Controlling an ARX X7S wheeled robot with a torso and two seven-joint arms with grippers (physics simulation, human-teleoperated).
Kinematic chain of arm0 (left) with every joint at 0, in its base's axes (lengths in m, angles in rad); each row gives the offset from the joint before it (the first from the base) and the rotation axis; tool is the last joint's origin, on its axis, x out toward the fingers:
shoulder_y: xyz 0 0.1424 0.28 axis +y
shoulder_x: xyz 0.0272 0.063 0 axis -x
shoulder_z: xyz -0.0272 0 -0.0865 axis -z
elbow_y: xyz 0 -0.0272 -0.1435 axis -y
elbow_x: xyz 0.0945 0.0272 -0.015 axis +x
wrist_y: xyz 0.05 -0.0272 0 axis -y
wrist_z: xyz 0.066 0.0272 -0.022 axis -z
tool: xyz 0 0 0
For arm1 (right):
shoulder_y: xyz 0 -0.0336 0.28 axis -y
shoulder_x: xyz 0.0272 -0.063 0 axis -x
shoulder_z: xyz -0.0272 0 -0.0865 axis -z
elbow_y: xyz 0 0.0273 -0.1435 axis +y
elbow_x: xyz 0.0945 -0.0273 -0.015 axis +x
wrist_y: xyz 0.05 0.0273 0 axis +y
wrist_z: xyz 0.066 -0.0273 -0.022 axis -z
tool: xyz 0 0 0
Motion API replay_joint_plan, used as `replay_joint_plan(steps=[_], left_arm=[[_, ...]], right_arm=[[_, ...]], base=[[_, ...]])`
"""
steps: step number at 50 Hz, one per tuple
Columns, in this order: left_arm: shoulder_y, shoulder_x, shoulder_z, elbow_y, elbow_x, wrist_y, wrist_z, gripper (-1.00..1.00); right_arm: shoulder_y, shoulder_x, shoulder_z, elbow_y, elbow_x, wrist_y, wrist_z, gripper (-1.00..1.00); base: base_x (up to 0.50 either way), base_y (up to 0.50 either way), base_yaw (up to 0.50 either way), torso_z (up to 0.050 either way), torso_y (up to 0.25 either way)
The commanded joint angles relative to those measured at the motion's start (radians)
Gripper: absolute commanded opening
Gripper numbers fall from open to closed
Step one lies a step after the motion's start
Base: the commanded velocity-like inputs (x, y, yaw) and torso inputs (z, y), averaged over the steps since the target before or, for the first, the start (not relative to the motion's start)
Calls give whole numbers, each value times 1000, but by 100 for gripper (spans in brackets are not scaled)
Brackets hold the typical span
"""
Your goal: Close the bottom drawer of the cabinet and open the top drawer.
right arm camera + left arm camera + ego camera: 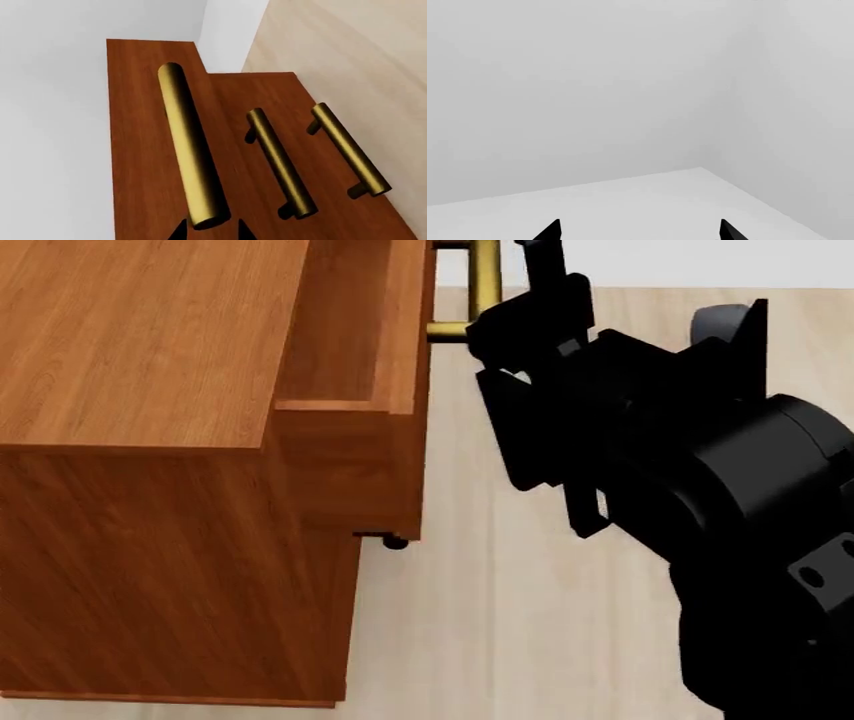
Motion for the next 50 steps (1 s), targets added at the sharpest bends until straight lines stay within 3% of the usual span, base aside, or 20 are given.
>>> replay_joint_plan(steps=[1,13,14,19,20,22,29,31,34,37,40,43,44,45,48,50], left_arm=[[15,32,19,-12,41,22,31,100],[15,33,19,-12,43,22,32,100],[3,-1,1,1,3,1,-2,100],[16,31,19,-12,43,21,31,100],[3,-4,1,1,1,1,-4,100],[15,25,16,-9,35,19,25,100],[-10,-36,-14,12,-38,-16,-36,100],[14,19,15,-7,30,17,18,100],[-8,-33,-10,10,-32,-13,-33,100],[18,25,20,-10,39,23,24,100],[-9,-35,-8,9,-32,-12,-34,100],[8,1,13,-4,14,10,1,100],[6,-6,8,0,5,6,-7,100],[-4,-31,-7,8,-26,-7,-32,100],[14,14,21,-9,32,19,12,100],[-5,-31,-1,4,-23,-6,-31,100]], right_arm=[[29,25,35,-56,66,-10,-44,-100],[28,48,64,-93,79,-30,-30,-100],[28,50,67,-96,81,-31,-28,-100],[36,58,76,-108,87,-40,-19,-100],[37,60,85,-114,87,-48,-19,-100],[39,67,87,-118,89,-47,-15,-100],[31,77,95,-125,88,-50,-20,-100],[29,76,92,-126,90,-48,-19,-100],[28,76,87,-122,90,-47,-20,-100],[29,76,86,-123,90,-47,-21,-100],[29,75,83,-121,92,-45,-23,-100],[31,76,78,-114,91,-41,-27,-100],[33,77,78,-114,90,-37,-33,100],[33,76,79,-114,92,-38,-33,100],[34,76,76,-115,92,-40,-30,100],[34,78,74,-115,93,-38,-29,100]], base=[[0,0,0,0,0],[0,0,0,2,6],[0,0,0,0,12],[0,0,0,2,7],[0,0,0,0,0],[0,0,0,0,6],[0,0,0,3,7],[0,0,0,0,5],[0,0,0,0,8],[0,0,0,4,4],[0,0,0,0,8],[0,0,0,4,7],[0,0,0,0,0],[0,0,0,0,0],[0,0,0,0,0],[0,0,0,0,0]])
